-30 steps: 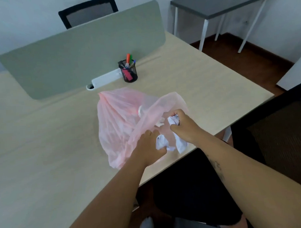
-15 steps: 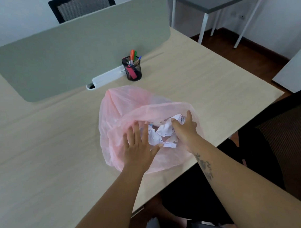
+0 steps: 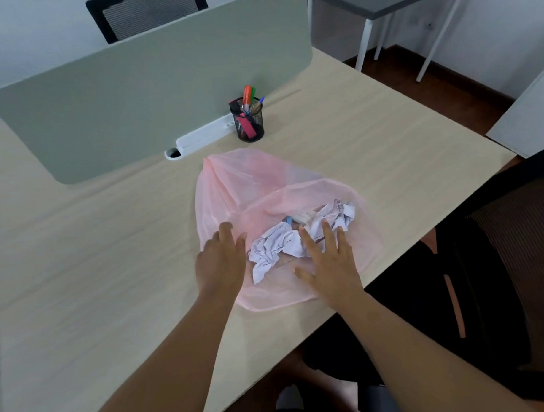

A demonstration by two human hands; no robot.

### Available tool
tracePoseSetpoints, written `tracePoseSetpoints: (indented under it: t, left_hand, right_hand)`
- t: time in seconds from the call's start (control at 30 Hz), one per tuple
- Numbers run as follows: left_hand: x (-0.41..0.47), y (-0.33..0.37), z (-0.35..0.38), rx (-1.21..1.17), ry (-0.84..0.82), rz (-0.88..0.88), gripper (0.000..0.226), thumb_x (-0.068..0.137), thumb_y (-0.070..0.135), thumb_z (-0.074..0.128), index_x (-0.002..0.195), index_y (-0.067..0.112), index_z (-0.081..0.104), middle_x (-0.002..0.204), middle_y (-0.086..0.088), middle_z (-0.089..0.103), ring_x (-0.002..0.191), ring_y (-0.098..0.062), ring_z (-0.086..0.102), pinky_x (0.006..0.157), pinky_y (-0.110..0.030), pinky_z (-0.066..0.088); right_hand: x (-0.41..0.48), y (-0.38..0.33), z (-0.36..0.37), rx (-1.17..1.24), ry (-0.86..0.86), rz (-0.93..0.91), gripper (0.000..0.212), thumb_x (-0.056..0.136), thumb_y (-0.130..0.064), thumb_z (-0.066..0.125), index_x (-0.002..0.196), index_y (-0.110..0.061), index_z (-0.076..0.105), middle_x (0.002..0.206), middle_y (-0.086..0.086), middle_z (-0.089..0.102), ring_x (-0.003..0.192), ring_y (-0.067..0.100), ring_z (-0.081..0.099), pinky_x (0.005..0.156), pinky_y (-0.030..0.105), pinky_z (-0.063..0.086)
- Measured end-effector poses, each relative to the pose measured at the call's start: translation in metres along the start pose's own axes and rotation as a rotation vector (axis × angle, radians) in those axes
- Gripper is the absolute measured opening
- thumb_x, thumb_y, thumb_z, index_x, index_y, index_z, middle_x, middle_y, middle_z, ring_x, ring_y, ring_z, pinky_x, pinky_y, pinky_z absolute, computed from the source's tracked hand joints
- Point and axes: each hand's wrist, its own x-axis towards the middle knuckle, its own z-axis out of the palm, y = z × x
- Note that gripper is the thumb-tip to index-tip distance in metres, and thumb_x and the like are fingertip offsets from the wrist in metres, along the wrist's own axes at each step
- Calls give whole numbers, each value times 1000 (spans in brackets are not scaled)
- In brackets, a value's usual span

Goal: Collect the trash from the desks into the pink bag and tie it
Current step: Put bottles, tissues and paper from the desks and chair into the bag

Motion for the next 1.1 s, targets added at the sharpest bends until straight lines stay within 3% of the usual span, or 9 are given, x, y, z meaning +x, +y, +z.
tracePoseSetpoints:
  t: [0.1,0.17,0.23,0.37,0.57,0.63,0.73,0.87,1.1]
  left_hand:
    - [-4,3,-10,-97,57,39,30,103,34,28,100,13,49,84,-2,61,73,-33,61,59,-38,43]
    - [-6,11,-24,-240,85,20,26,104,34,28,98,14,44,76,1,55,67,-34,53,58,-36,39]
    - [-6,16,-40,-390,80,27,19,104,31,32,98,16,42,69,-2,54,64,-34,50,56,-40,39]
    - [-4,14,-59,-478,80,76,17,104,33,34,94,21,39,66,1,53,64,-31,51,57,-40,40]
    - [-13,10,-57,-499,41,-35,21,101,39,40,102,18,43,81,-4,61,77,-33,56,64,-39,43]
    - [-19,14,-56,-448,31,-36,24,99,41,45,107,18,46,87,-1,61,79,-30,57,66,-38,44]
    - [-27,20,-53,-389,88,-8,20,98,36,49,108,19,51,92,6,57,83,-24,57,68,-35,42]
    - [-34,34,-46,-349,91,-45,12,99,32,47,105,23,50,92,4,61,86,-31,61,69,-36,42]
    - [-53,79,-38,-190,91,1,30,97,42,51,114,19,47,93,-17,65,88,-42,62,71,-44,44]
  right_hand:
    - [15,-15,6,-26,67,-10,67,84,-56,61,144,-35,40,150,20,36,132,52,36,101,59,40]
    - [26,-26,10,-45,81,-46,58,83,-47,66,137,-32,50,146,18,43,128,53,41,97,62,43]
    - [35,-38,10,-80,49,-64,53,89,-45,60,139,-33,47,150,16,38,135,52,32,103,62,37]
    - [40,-46,8,-34,-57,-55,61,94,-57,40,150,-41,19,161,9,11,147,40,4,116,53,14]
    - [17,-21,-19,17,39,-151,71,86,-69,26,147,-33,36,153,13,35,143,39,23,113,53,26]
    - [8,-4,-33,-1,88,-205,63,87,-60,34,138,-26,51,139,13,51,132,38,41,104,48,40]
    - [-4,26,-64,-77,212,-248,45,85,-45,42,108,-15,66,100,7,64,93,31,59,71,39,52]
    - [-30,97,-121,-251,364,-133,27,83,-32,48,73,-12,62,71,4,57,65,26,57,53,31,40]
    - [-117,259,-232,-474,466,284,24,88,-30,57,101,-12,66,100,12,61,95,33,55,77,44,45]
